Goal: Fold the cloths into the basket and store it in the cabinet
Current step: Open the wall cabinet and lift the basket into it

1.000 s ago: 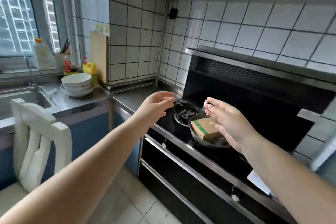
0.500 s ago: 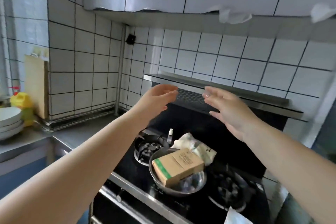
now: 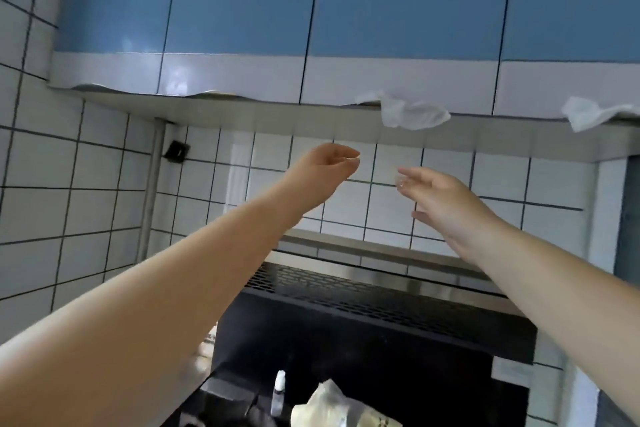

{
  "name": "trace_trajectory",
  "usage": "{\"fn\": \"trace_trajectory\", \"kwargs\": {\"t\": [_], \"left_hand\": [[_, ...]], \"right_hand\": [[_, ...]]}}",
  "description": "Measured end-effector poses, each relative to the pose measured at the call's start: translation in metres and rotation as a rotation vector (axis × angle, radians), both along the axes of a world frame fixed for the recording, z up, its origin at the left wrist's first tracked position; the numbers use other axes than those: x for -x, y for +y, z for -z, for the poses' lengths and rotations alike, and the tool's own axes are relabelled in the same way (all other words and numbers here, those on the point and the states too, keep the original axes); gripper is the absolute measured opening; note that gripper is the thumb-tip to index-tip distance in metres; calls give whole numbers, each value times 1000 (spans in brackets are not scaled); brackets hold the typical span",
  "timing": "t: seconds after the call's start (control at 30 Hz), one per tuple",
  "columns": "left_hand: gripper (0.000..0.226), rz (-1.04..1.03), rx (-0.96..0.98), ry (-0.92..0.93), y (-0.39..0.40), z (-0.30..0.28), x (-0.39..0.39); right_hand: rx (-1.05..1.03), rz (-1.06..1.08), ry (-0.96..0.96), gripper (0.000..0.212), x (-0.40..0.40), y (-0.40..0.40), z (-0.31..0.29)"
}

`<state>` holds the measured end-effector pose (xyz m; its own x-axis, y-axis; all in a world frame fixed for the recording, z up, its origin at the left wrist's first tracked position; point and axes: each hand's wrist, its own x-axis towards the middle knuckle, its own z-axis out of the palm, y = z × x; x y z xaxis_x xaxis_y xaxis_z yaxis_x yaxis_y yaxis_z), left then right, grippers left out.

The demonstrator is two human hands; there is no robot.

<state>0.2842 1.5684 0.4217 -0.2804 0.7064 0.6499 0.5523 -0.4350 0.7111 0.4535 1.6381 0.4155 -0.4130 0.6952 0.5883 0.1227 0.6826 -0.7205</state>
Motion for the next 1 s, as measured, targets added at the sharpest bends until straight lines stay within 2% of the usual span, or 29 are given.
{"fn": "trace_trajectory", "kwargs": {"t": [0.2,0.3,0.37,0.53,0.73,1.0], "left_hand": [[36,-209,-149,327,63,-53,-1],[50,-417,-179,675,94,-69,-2],[58,-501,-184,804,111,-81,-3],[70,-682,-95,1027,155,-105,-10],[67,-788,-102,1053,178,-115,-15],[42,-877,-200,982,189,-120,-23]], "right_hand": [[-271,239,-108,46,3,45,-48],[-532,411,-233,48,2,64,-71],[-654,451,-281,50,3,79,-84],[-722,560,-452,68,7,130,-109],[-801,590,-526,71,13,155,-116],[-879,548,-470,65,7,168,-113]]}}
